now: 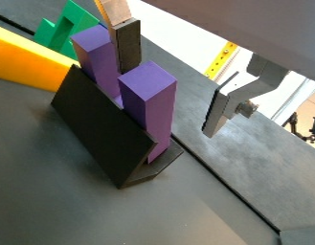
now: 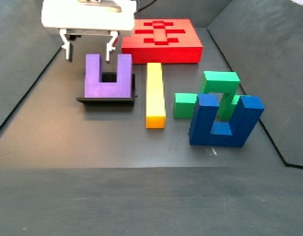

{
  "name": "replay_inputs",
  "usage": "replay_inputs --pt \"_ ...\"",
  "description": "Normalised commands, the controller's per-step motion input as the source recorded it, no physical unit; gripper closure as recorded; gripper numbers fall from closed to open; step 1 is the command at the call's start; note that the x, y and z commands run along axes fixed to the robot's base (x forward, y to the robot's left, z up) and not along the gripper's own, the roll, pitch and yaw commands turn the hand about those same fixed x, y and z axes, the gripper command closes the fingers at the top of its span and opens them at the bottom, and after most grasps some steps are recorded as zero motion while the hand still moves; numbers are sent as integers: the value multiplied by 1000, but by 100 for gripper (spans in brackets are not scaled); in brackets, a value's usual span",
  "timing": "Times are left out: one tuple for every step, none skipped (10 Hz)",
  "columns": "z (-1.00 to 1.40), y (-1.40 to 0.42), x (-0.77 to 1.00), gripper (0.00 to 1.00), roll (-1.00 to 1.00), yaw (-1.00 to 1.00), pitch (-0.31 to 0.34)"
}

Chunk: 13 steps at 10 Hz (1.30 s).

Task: Pick up the purple object. Move up. Place the purple object on the fixture. Regrasp the purple object. Move to above the board. Insert the purple object.
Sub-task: Regrasp the purple object.

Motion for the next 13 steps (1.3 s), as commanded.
replay_inputs --pt "-140 0 0 0 -91 129 -26" --pt "-126 0 -6 0 -57 126 -14" --pt "-131 0 0 0 -34 126 0" --pt "-97 0 0 0 -6 117 0" --pt "-111 0 -6 0 0 109 0" --pt "-29 0 -6 0 0 91 0" --pt "0 0 0 0 6 0 0" --pt "0 0 0 0 54 0 0" --pt "0 0 0 0 0 0 0" --pt "0 0 0 100 0 0 0" --pt "0 0 0 100 0 0 0" --pt "0 0 0 100 0 0 0" --pt "0 0 0 100 0 0 0"
